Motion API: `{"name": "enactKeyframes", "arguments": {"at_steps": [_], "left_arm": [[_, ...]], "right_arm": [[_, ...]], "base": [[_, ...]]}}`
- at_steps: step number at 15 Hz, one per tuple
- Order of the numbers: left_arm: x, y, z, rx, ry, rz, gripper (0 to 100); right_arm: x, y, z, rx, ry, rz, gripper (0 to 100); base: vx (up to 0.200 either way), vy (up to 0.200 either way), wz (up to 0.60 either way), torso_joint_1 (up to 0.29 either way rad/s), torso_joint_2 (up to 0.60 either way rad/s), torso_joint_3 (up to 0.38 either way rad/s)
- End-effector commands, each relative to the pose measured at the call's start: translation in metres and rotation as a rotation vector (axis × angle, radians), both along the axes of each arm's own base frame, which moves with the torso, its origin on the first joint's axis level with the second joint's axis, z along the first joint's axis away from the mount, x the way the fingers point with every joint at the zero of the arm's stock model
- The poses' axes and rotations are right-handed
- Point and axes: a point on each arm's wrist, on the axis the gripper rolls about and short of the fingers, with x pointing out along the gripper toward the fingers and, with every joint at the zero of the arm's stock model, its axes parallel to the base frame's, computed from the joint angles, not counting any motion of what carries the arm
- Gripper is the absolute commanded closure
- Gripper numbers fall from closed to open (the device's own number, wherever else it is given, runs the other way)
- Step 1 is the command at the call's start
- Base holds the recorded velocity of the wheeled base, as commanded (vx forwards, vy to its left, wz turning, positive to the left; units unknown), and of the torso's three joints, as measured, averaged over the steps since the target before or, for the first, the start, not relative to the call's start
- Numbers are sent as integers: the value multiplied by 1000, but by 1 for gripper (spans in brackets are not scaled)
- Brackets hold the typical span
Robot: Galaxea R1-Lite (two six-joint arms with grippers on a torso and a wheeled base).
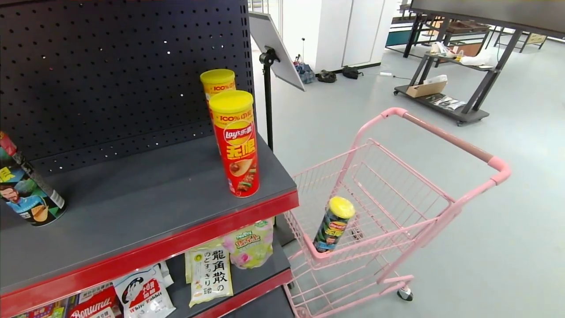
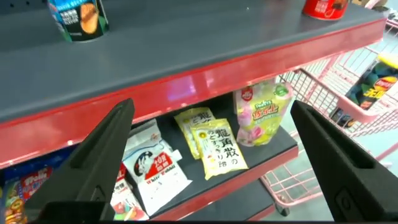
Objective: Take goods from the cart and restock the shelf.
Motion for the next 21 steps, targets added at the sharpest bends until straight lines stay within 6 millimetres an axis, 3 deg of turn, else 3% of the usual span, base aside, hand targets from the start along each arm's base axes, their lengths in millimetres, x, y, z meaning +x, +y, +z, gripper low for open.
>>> {"name": "enactKeyframes", "arguments": {"at_steps": [1,21], "left_arm": [[0,0,0,0,1,0,0],[0,0,0,1,-1,2,0]], "right_arm": [[0,0,0,0,1,1,0],[1,0,0,-9,22,10,0]], "base": [[0,0,0,-134,378,217],[0,0,0,-138,421,281]]}}
